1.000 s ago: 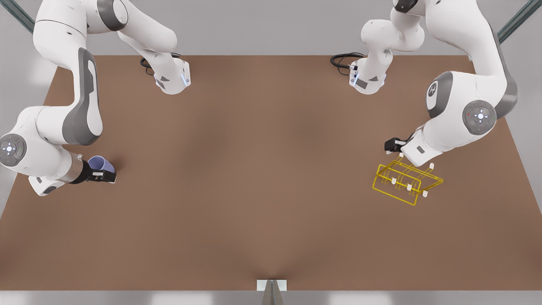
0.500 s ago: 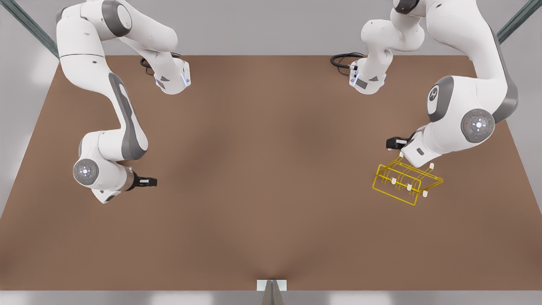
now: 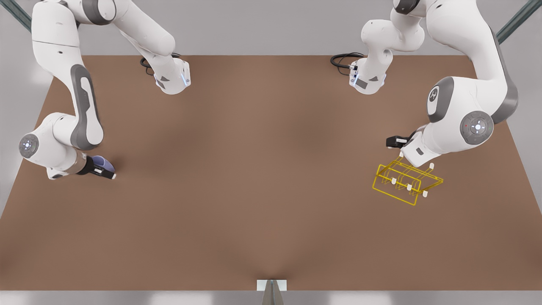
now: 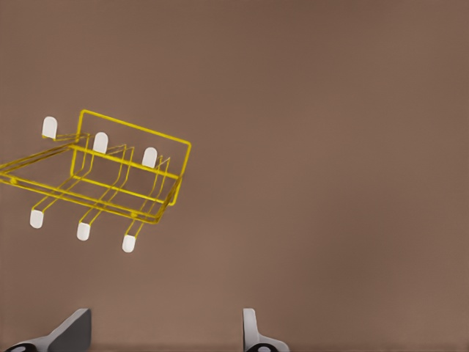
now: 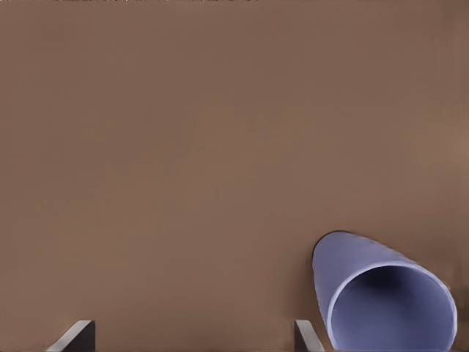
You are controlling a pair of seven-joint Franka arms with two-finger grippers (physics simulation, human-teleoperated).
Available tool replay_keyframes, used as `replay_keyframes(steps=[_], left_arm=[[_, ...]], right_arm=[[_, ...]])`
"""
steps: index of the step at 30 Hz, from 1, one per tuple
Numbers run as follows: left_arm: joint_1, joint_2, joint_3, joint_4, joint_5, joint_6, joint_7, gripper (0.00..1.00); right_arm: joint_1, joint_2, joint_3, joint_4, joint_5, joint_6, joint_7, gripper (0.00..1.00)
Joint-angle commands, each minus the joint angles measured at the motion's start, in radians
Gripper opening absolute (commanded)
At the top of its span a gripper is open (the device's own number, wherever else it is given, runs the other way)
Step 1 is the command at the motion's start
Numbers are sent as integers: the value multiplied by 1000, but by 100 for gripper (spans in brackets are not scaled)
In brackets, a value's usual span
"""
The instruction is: Place the cup on the cup holder
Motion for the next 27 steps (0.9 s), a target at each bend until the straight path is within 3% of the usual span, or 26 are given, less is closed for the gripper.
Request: replay_keyframes(steps=[1, 9, 13, 18, 20, 22, 23, 27], left_arm=[[0, -3, 0, 0, 1, -4, 5, 100], [2, -8, 8, 2, 2, -7, 5, 100], [0, -7, 8, 2, 1, -9, 5, 100], [1, -10, 8, 2, 1, -32, 5, 100], [2, -10, 8, 3, 1, -37, 5, 100], [2, -10, 8, 5, 2, -32, 5, 100], [2, -10, 8, 5, 2, -35, 5, 100], [2, -7, 8, 3, 2, -37, 5, 100]], right_arm=[[-11, -1, -26, 1, -9, -8, -178, 100], [-29, 94, -44, 5, -110, 38, -184, 100], [-35, 37, -44, -90, -110, 21, -182, 100], [-34, 85, -44, -94, -110, 73, -179, 98], [-34, 93, -46, -96, -110, 92, -181, 71], [-35, 97, -44, -91, -110, 96, -181, 33], [-35, 97, -46, -91, -110, 105, -181, 21], [-40, 110, -46, -76, -113, 107, -182, 21]])
